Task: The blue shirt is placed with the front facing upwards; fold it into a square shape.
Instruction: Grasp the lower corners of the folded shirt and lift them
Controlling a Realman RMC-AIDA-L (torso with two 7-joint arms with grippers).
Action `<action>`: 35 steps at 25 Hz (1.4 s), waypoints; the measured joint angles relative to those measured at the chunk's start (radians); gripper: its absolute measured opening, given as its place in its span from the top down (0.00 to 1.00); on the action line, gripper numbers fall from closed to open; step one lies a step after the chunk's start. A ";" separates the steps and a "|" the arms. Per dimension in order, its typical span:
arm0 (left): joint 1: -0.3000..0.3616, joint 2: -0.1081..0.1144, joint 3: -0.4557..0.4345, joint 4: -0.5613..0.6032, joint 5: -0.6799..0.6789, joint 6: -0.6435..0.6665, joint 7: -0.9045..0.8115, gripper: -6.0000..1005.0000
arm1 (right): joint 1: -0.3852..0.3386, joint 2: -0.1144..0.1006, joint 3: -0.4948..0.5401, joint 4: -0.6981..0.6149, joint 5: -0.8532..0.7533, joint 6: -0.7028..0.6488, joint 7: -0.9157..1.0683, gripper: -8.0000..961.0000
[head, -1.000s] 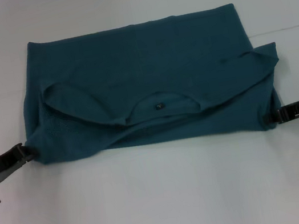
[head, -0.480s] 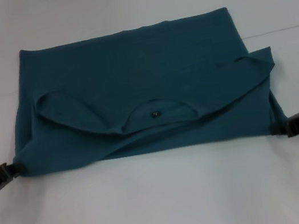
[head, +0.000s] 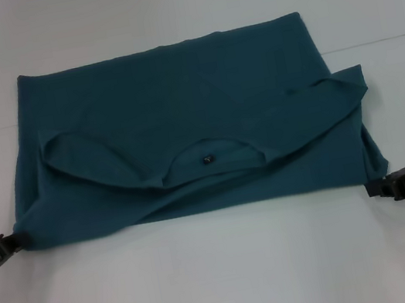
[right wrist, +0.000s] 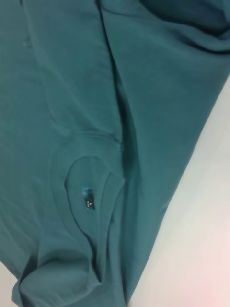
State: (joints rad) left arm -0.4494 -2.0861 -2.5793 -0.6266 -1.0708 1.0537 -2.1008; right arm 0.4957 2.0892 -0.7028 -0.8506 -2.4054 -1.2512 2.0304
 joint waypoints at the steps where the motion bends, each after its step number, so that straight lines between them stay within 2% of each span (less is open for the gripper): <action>1: -0.001 0.000 0.000 0.002 0.000 0.000 0.001 0.95 | -0.001 0.000 0.002 -0.004 0.001 -0.001 -0.004 0.95; 10: -0.019 0.000 0.006 0.008 0.000 -0.002 0.003 0.95 | 0.009 -0.008 0.012 -0.127 0.033 -0.052 0.096 0.95; 12: -0.023 0.000 0.007 0.009 0.001 -0.004 0.003 0.95 | 0.015 -0.020 0.014 -0.154 0.045 -0.055 0.146 0.95; 14: -0.026 0.000 0.007 0.010 0.003 -0.005 0.003 0.95 | 0.031 -0.043 0.016 -0.156 0.058 -0.071 0.195 0.95; 17: -0.028 0.000 0.007 0.012 0.003 -0.003 0.004 0.95 | 0.047 -0.065 0.013 -0.136 0.059 -0.098 0.233 0.94; 23: -0.032 -0.003 0.007 0.023 0.006 -0.005 0.004 0.95 | 0.063 -0.078 0.012 -0.075 -0.002 -0.064 0.272 0.91; 28: -0.033 -0.002 0.007 0.024 0.007 -0.007 0.004 0.95 | 0.088 -0.112 0.018 0.017 -0.021 -0.057 0.291 0.88; 33: -0.038 0.000 0.009 0.024 0.008 -0.008 0.004 0.95 | 0.096 -0.117 0.029 0.032 -0.015 -0.055 0.292 0.85; 35: -0.041 0.001 0.009 0.026 0.009 -0.008 0.004 0.95 | 0.099 -0.116 0.029 0.032 -0.015 -0.054 0.293 0.76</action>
State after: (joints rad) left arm -0.4906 -2.0850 -2.5698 -0.6010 -1.0620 1.0452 -2.0968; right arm 0.5950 1.9729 -0.6738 -0.8182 -2.4202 -1.3048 2.3235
